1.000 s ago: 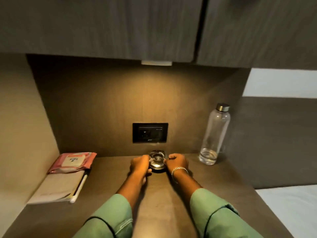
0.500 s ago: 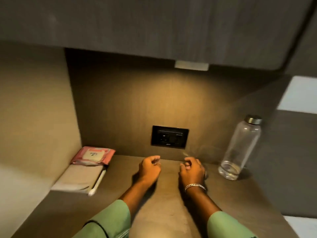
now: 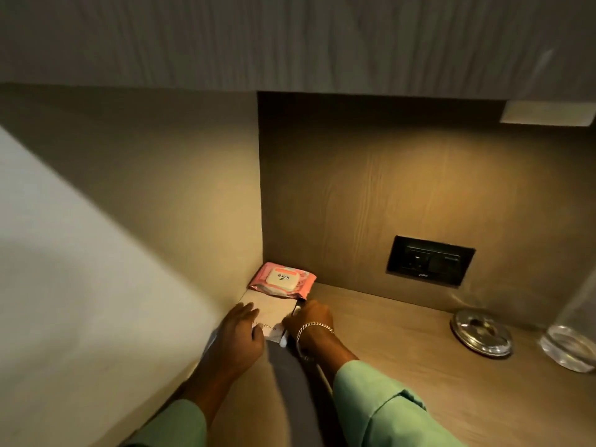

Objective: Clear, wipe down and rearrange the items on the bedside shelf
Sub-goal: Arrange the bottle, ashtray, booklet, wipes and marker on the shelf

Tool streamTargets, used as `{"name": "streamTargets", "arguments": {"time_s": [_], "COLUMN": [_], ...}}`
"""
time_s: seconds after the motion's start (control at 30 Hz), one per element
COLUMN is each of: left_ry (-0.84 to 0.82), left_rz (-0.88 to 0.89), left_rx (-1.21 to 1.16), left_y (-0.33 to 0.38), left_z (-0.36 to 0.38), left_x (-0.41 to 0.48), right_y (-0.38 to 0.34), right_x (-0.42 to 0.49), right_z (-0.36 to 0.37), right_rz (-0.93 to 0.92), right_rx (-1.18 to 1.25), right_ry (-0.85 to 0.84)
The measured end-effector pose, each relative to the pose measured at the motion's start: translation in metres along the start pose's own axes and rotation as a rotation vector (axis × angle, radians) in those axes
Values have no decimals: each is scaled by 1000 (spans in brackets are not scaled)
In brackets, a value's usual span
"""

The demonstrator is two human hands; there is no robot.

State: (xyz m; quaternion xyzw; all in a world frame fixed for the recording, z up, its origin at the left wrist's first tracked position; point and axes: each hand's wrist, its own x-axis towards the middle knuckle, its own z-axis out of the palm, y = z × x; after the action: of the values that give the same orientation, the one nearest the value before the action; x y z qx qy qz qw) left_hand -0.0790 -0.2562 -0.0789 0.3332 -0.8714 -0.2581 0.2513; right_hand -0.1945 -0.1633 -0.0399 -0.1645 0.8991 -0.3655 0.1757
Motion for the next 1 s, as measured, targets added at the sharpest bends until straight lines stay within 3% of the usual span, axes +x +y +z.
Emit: {"name": "streamTargets", "arguments": {"time_s": [0.13,0.33,0.6,0.67,0.73,0.83,0.9,1.0], "left_ry": [-90,-185,29,-41,-207,-402,-412,-457], "left_rz": [91,166,316,376,423,424,440,377], "left_rx": [62,126,153,143,132,164,197,205], "left_y": [-3,3,17,16,12,17,21,21], "left_z": [-3,-3,5,5,7,6,7,6], "left_x": [17,54,83,90,100,114,123,128], "right_y": [13,88,119,108,84,39,21,12], "right_x": [9,15,8,-3,-17,-47,-54,-49], "right_z": [-11,-91,-138,-129,-105,-51,-22,1], "right_rz": [-20,135,263,170,-10,-282,-480,-702], "right_rx": [-127,-321,-390,-451,-318,-32,-82,-324], "right_ry": [99,294,425,493,494,259,134,122]}}
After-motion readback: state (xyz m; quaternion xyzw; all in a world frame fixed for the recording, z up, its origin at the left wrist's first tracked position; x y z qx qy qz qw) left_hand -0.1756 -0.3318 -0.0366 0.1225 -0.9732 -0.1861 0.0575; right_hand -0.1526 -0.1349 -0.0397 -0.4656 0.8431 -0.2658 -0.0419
